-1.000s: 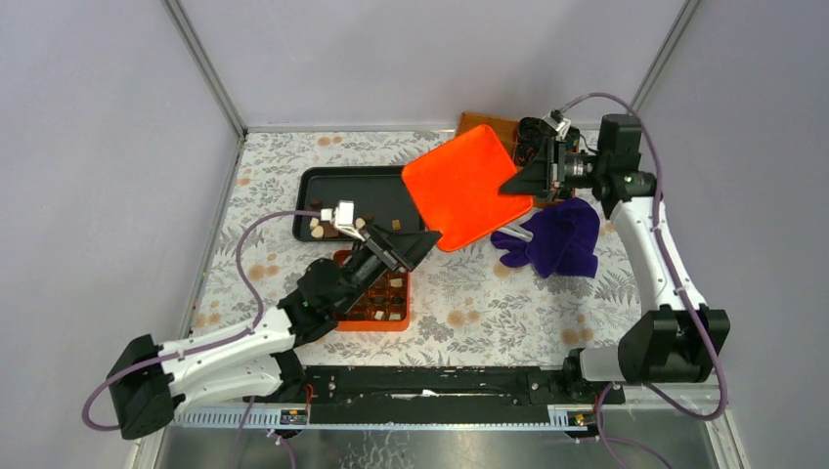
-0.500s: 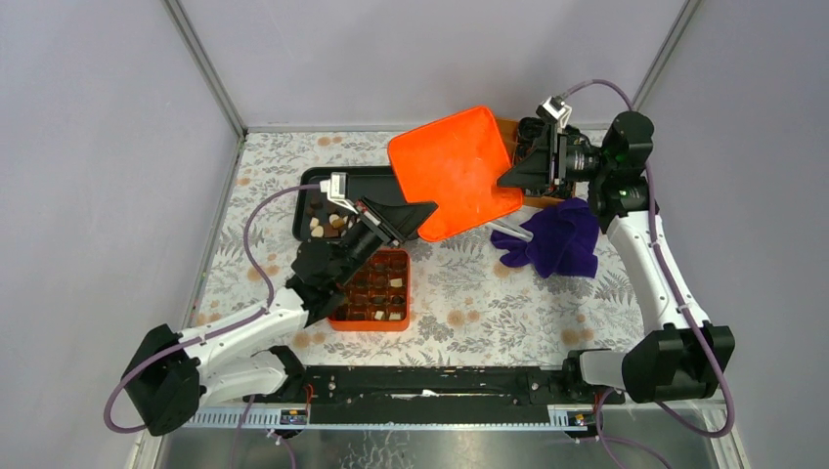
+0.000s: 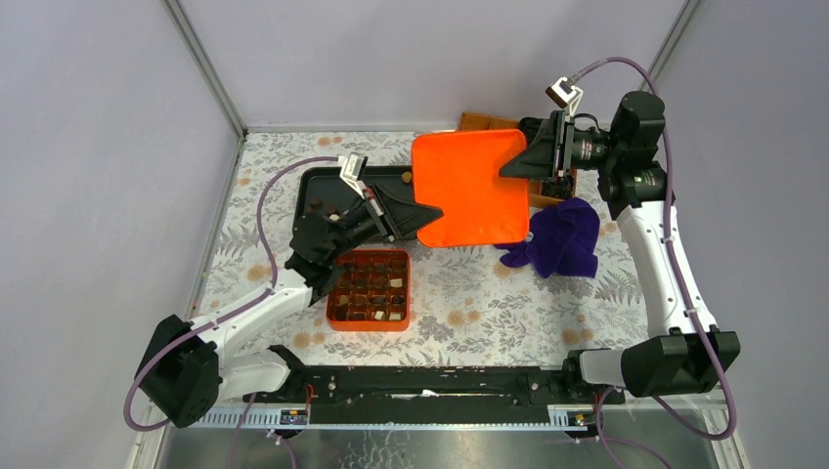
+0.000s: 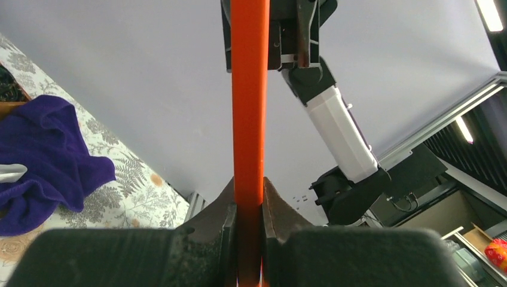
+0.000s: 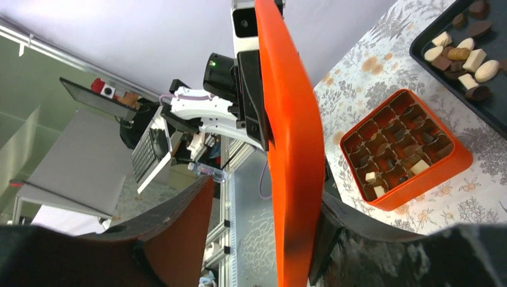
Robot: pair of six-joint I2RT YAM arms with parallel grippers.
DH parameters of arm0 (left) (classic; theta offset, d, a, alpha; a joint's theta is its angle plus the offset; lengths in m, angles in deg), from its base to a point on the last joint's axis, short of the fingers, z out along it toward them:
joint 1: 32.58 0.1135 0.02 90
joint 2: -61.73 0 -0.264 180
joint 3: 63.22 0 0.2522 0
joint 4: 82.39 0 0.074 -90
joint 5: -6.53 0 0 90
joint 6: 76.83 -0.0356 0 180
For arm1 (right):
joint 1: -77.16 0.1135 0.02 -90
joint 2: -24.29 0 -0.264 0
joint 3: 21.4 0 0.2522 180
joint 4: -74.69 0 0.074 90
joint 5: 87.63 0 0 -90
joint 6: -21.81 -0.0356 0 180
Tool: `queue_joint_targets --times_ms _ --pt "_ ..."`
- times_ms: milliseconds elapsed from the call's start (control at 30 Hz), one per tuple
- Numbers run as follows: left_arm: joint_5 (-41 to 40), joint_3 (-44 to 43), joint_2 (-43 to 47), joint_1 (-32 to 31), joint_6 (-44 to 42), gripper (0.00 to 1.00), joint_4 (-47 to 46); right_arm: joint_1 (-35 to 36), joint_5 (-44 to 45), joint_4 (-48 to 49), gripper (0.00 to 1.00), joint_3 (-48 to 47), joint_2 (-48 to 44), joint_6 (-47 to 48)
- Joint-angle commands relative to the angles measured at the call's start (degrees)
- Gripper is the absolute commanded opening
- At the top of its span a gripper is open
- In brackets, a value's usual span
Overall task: Pack the chocolate
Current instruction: Pick up the box lid from the center of the board.
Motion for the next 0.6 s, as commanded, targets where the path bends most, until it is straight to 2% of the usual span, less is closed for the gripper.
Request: queue_joint_targets --times_ms 0,100,367,500,567 --pt "6.8 -3.78 -2.01 0.26 -1.0 0.0 0.88 0.04 3.89 -13.49 0.59 -5.33 -0.18 13.01" --pt "6.61 -4.48 -2.5 0.33 -1.4 0.0 1.55 0.06 5.53 -17.62 0.5 -5.18 -0.82 16.19" --pt "3.91 -2.99 -1.79 1.13 -0.75 0.0 0.61 0.08 3.4 -17.25 0.47 -1.21 -3.42 17.13" --pt "3.22 -2.45 -1.54 1.22 -0.45 0.0 0.39 0.14 2.59 -13.51 0.32 0.51 -4.01 14.07" --pt "2.84 -2.45 -1.38 1.23 -0.45 0.0 0.46 0.13 2.06 -9.62 0.19 2.13 -4.47 10.81"
